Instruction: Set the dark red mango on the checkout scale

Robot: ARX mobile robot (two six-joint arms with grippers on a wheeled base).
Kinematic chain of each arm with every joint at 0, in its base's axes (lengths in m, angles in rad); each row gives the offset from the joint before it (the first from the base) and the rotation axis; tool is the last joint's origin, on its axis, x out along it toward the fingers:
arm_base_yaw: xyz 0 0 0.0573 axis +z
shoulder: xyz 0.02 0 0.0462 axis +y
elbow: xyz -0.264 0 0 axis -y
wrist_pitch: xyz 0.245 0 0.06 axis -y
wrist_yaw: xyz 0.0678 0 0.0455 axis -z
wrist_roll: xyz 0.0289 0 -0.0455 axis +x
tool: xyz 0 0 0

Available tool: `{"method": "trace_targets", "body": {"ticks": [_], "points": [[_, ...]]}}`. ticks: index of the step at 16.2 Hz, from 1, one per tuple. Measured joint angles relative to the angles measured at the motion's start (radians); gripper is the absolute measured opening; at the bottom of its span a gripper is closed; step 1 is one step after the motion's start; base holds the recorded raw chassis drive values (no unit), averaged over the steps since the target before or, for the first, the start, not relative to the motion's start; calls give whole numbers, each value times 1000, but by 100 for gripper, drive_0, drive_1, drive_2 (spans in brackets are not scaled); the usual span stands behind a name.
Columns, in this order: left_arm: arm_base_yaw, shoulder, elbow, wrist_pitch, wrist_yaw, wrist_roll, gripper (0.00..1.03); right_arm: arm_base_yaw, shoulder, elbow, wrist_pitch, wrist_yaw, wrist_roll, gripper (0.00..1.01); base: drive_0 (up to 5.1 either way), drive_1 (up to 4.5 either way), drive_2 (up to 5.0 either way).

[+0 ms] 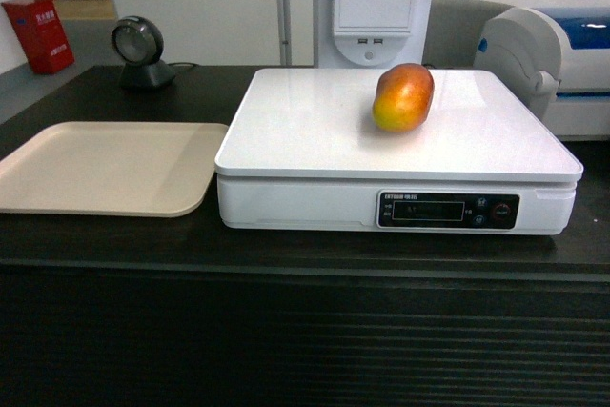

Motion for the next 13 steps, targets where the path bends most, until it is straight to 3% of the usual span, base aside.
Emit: {"method": "trace_targets", "body": {"ticks": [3,4,13], "points": [[-42,-91,-87,-7,-59,0,6,0,0,0,0,0,0,98,0,0,0],[-108,-124,-110,-12,-114,-4,2,0,0,0,0,0,0,98,0,0,0],[-114,-372,-221,-151,-126,-5,2,0,0,0,0,0,0,98,0,0,0]]}}
